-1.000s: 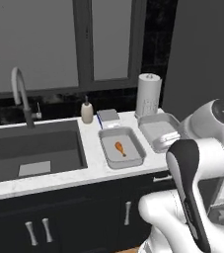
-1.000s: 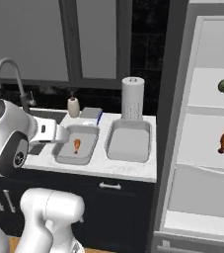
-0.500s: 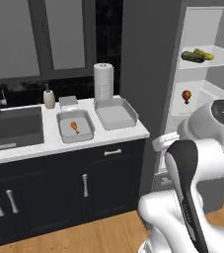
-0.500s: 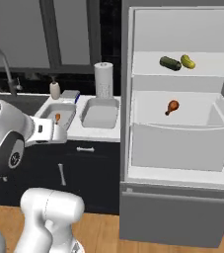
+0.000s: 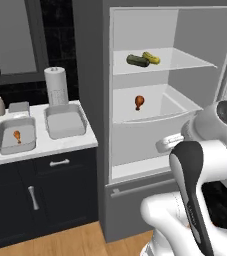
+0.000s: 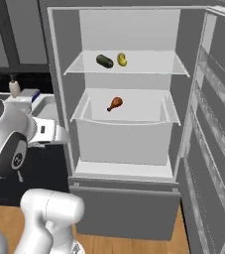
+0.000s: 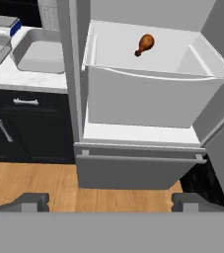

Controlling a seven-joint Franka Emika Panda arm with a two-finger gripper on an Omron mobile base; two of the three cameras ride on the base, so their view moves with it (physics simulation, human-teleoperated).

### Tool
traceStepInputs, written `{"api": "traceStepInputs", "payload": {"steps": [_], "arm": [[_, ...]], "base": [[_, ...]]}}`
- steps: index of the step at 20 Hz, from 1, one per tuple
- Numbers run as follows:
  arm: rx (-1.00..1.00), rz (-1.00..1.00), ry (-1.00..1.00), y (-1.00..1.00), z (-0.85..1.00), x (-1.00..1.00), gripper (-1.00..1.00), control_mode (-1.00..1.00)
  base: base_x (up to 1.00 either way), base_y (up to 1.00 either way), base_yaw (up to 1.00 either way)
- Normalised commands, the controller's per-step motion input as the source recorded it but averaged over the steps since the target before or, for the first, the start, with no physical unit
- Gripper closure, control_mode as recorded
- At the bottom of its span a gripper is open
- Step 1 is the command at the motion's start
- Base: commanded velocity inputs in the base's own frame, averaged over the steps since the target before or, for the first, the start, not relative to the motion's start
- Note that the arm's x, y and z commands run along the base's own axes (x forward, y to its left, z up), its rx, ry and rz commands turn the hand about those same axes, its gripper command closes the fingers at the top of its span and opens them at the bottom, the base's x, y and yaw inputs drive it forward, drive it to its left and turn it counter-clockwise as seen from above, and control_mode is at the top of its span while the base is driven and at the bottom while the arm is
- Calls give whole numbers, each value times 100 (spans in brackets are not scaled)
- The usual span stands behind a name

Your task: Place one cucumber and one chicken drumstick in each tupperware on the nearby counter, to pack two identical lunches.

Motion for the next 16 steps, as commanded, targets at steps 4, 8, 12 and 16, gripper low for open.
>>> {"api": "traceStepInputs", "payload": {"steps": [4,8,12,16], "arm": [[0,0,0,0,0,0,-100,100],[0,0,0,0,0,0,-100,100],[0,0,0,0,0,0,-100,100],[0,0,-7,-39,-26,29,-100,-100]], "base": [[61,-52,0],[89,-7,0],[76,-8,0],[0,0,0]]}}
